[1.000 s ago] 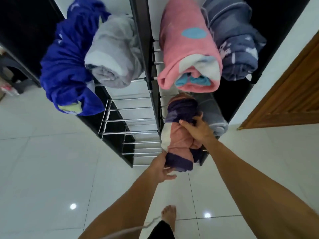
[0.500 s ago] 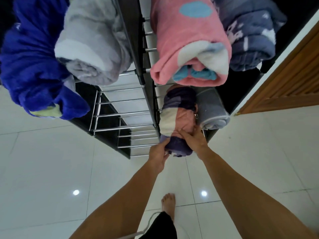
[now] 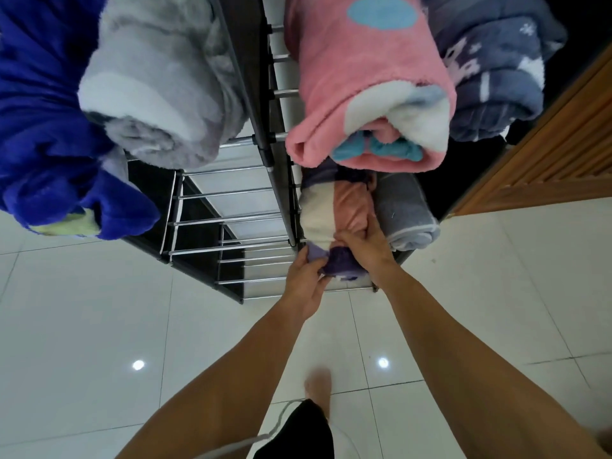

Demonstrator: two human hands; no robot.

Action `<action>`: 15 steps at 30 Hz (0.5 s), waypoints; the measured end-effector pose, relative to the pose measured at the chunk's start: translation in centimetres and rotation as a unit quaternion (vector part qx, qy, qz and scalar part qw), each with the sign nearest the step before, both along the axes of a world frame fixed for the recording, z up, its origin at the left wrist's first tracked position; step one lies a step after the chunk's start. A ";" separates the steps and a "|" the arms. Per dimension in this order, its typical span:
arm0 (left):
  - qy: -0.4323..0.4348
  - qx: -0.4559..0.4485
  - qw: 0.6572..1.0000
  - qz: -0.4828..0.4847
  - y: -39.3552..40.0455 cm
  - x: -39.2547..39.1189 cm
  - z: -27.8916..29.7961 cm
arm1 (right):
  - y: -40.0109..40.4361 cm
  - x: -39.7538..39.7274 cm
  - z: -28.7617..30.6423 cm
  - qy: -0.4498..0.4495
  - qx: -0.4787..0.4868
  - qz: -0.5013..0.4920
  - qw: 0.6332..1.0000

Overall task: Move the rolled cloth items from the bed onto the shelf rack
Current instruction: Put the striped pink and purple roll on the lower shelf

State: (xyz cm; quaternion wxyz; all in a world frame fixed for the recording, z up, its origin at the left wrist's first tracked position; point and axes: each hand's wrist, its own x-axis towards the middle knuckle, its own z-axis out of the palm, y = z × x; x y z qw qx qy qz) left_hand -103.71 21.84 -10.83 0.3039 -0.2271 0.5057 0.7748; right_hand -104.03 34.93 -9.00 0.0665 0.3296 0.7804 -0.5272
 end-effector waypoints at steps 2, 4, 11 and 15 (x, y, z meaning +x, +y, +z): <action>0.015 -0.015 0.999 -0.024 0.8 -1.6 0.6 | 0.6 -1.1 1.0 0.027 0.020 -0.007 0.999; 0.034 -0.078 0.993 -0.078 1.3 -2.7 1.6 | 1.0 -1.5 1.5 0.032 0.044 0.000 0.999; 0.059 -0.176 0.971 -0.149 0.8 -1.6 3.0 | 0.1 1.9 1.0 -0.008 0.035 0.061 0.998; 0.120 -0.204 0.960 -0.149 0.6 0.6 4.5 | -0.6 5.2 2.0 -0.027 0.029 0.063 0.997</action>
